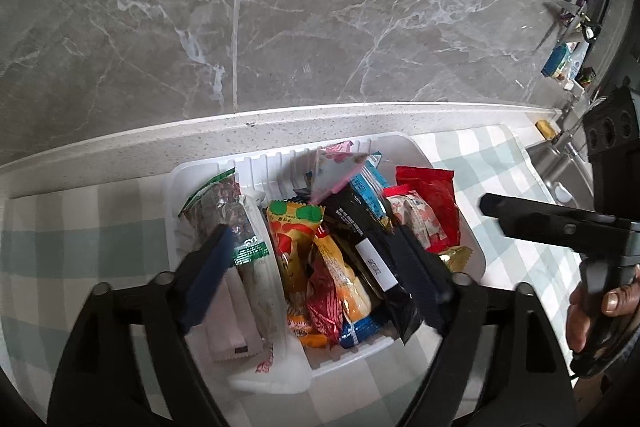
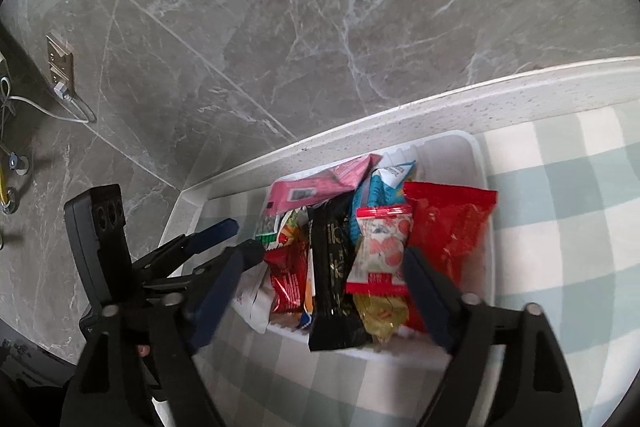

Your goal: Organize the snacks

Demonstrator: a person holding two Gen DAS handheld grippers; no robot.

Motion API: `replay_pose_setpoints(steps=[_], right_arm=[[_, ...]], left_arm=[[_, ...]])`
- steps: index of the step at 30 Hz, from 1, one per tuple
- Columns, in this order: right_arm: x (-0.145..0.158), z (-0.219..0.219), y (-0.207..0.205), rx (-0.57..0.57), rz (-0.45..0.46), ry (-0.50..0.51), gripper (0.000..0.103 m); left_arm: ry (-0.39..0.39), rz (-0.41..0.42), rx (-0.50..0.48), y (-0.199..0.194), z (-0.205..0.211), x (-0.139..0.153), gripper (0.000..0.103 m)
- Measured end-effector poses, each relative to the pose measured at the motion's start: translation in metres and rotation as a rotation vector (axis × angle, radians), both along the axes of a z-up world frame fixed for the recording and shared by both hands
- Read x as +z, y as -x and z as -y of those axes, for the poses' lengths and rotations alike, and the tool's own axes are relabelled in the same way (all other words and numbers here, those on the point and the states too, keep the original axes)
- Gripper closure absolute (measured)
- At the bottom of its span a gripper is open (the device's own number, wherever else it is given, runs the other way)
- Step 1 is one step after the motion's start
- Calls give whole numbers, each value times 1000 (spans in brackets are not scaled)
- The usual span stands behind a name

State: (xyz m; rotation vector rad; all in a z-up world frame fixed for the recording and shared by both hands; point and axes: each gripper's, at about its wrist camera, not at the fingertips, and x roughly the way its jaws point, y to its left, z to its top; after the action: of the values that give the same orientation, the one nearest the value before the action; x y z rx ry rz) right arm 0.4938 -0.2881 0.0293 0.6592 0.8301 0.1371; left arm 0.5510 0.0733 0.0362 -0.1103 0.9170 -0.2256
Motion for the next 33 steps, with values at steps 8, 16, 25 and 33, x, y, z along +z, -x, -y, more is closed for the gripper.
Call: replay_pose_setpoints(steps=[8, 16, 25, 33], right_arm=[[24, -7, 40, -34, 12, 83, 0], [54, -32, 96, -47, 38, 274, 0], [80, -55, 157, -73, 79, 388, 0], [91, -70, 195, -84, 90, 424, 0]], left_arm=[[-17, 34, 11, 33, 7, 27, 5], [-61, 85, -14, 80, 28, 59, 1], [-85, 133, -47, 138, 50, 89, 0], [-87, 150, -68, 188, 60, 98, 0]])
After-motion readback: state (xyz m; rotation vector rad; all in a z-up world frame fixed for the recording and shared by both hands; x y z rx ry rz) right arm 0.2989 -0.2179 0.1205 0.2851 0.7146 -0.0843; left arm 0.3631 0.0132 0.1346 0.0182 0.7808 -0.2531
